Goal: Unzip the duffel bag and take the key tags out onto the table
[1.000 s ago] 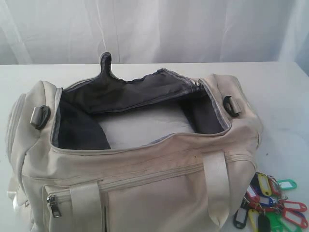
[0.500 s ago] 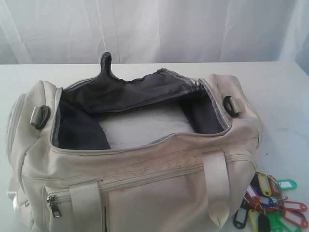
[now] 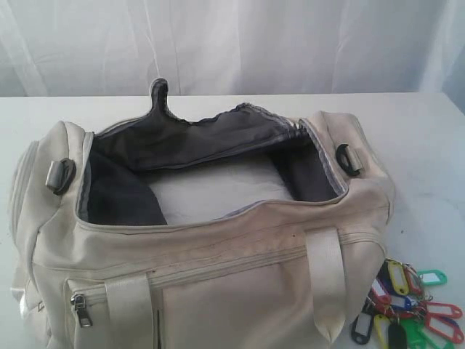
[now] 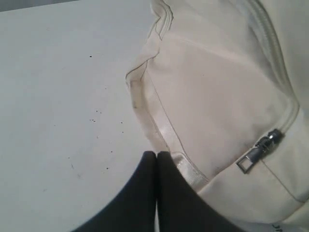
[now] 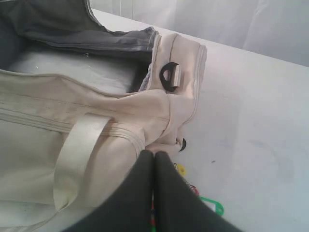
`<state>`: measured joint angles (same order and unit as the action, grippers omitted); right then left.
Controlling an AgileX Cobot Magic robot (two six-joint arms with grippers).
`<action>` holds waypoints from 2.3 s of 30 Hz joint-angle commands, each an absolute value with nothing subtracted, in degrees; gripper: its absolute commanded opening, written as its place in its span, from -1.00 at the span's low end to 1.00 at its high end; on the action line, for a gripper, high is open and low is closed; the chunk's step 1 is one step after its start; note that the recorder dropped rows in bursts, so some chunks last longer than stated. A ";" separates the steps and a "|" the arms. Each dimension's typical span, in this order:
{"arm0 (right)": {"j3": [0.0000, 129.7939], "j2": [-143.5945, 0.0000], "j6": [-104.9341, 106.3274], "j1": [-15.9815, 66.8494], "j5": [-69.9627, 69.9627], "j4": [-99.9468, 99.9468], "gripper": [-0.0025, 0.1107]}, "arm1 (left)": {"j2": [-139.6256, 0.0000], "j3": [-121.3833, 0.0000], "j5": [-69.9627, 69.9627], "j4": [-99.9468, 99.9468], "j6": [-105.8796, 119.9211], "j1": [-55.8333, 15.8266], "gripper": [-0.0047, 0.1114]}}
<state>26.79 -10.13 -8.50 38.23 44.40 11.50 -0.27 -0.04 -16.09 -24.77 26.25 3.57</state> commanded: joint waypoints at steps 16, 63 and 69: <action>26.80 -9.82 -7.68 38.21 43.58 11.60 -0.96 | 0.00 0.00 -11.61 0.00 25.69 2.14 -0.92; 26.80 -9.82 -7.68 38.21 43.58 11.60 -0.96 | 0.00 0.00 -11.94 0.00 -5.22 2.10 -0.92; 26.80 -9.82 -7.68 38.21 43.58 11.60 -0.96 | 0.00 0.00 -11.94 0.00 -5.22 2.10 -0.92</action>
